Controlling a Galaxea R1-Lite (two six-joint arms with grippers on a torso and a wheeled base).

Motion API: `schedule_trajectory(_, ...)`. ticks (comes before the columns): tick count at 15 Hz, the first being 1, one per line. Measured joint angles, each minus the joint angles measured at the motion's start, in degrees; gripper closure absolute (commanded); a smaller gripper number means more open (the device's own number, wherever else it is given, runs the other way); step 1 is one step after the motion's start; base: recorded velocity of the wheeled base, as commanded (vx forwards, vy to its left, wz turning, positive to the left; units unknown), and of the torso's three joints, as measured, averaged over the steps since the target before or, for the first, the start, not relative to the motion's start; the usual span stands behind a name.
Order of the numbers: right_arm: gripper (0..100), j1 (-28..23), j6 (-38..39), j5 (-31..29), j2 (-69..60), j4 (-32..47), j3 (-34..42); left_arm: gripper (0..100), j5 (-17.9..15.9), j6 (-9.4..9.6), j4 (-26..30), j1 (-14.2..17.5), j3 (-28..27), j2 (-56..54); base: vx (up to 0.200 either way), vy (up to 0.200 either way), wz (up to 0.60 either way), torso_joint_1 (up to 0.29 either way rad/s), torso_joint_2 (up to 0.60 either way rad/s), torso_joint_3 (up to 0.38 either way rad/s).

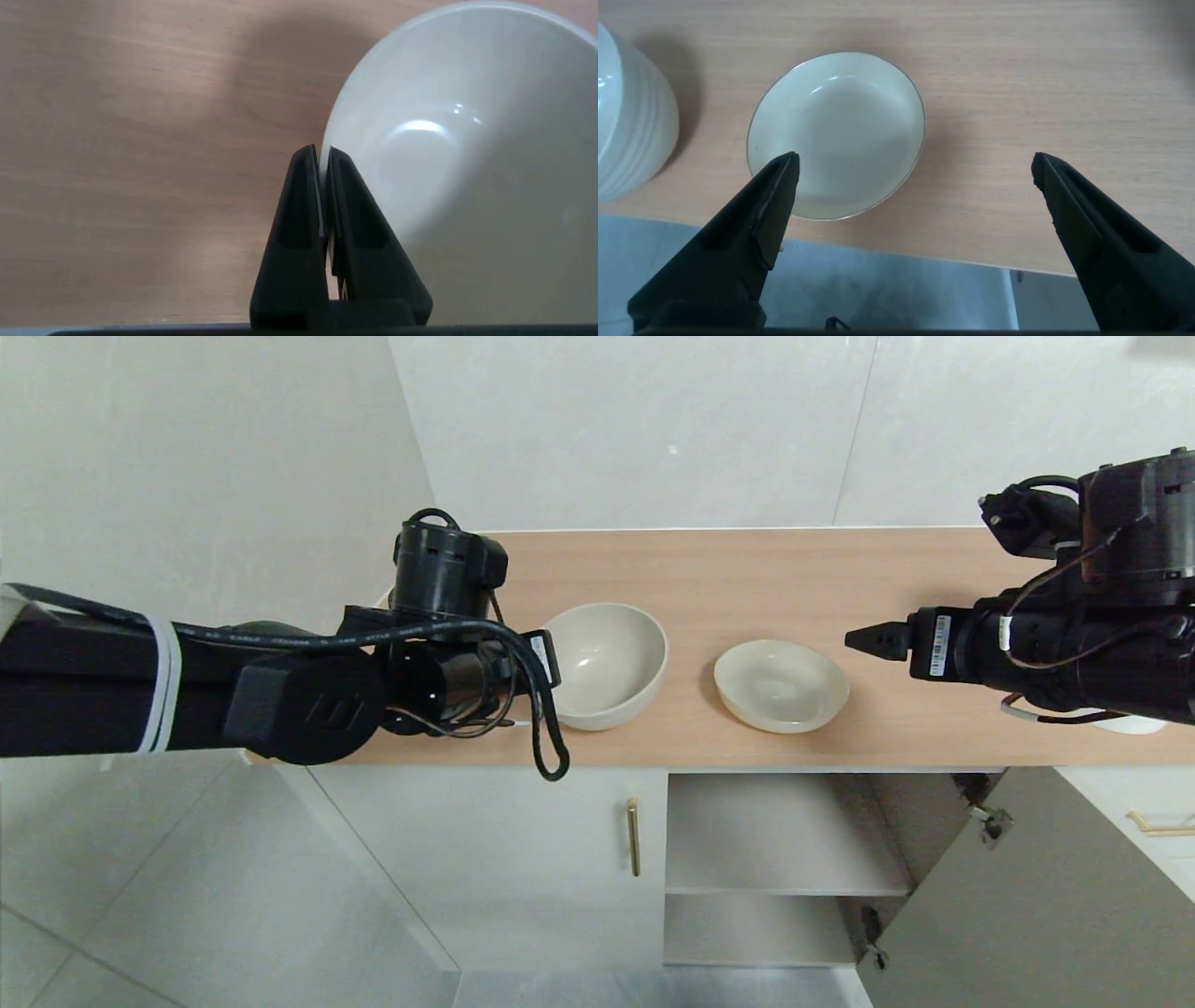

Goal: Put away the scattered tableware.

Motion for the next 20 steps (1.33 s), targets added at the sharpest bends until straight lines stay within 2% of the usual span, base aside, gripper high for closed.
schedule_trajectory(4,0,-0.06,-0.06,-0.11,0.34,0.07,-0.21,100,-0.13,0.15,-0.22,-1.63,3.50,-7.75,0.000,0.000,0.00,0.000,0.00,0.000)
schedule_trajectory(10,0,-0.44,0.07,-3.94,5.16,-0.06,-1.32,100,-2.57,1.02,-6.72,-2.04,9.74,-13.76,0.000,0.000,0.00,0.000,0.00,0.000)
schedule_trajectory(14,0,-0.55,1.37,-4.11,9.51,-3.07,-1.65,100,-4.17,1.02,-6.90,-2.01,11.03,-15.63,0.000,0.000,0.00,0.000,0.00,0.000)
schedule_trajectory(20,0,-1.13,2.27,-5.80,14.77,-6.79,-2.12,100,-4.30,1.05,-6.94,-2.05,11.69,-16.74,0.000,0.000,0.00,0.000,0.00,0.000)
